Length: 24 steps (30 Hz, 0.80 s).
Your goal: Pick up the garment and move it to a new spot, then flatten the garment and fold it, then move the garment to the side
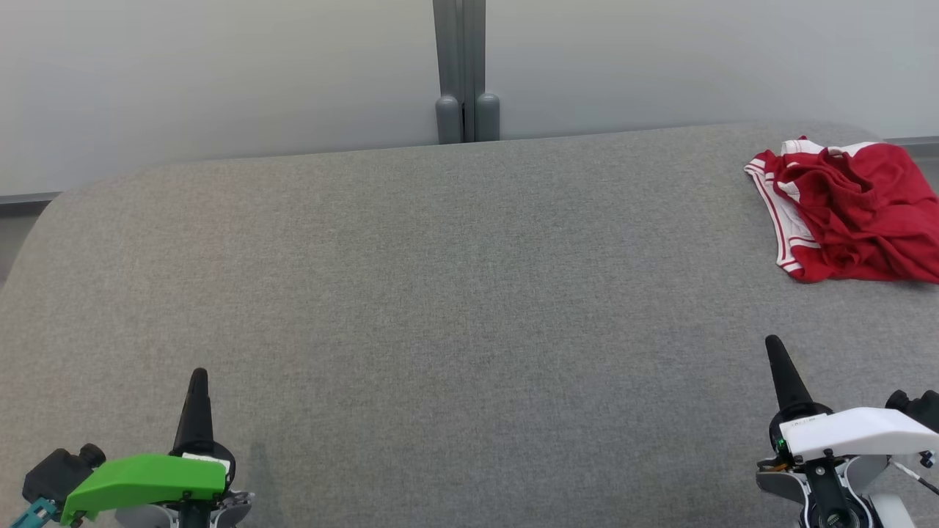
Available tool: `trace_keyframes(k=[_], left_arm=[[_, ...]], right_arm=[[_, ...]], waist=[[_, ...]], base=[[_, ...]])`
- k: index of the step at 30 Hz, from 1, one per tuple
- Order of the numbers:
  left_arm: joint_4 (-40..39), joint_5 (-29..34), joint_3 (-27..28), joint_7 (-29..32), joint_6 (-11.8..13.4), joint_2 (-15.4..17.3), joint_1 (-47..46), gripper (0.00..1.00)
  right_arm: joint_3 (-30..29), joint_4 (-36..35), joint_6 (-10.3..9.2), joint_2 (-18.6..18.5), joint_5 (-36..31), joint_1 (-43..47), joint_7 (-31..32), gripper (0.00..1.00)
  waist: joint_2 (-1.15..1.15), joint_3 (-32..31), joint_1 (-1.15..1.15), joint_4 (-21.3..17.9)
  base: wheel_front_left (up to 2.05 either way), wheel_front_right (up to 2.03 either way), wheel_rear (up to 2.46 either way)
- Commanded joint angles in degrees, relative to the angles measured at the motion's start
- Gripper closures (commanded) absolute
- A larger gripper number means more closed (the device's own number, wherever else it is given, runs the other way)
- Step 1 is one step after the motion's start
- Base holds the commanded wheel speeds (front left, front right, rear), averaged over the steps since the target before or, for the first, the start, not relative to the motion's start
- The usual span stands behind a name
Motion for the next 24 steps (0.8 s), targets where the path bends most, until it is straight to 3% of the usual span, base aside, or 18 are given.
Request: trace_keyframes(k=[1,24], left_arm=[[-0.65,-1.49,0.3,0.36,-0.42,0.3,-1.59,1.0],[-0.86,-13.52,1.05,3.56,-0.64,0.34,-2.53,1.0]], right_arm=[[-0.28,-0.29,-0.02,0.0,1.49,-1.37,0.45,1.0],[-1.2,0.2,-0.02,0.61,12.7,-2.48,3.62,1.0]], waist=[[0.0,0.01,0.0,-0.04],[0.0,0.18,0.0,-0.62]], base=[[0.0,0.0,0.0],[0.0,0.0,0.0]])
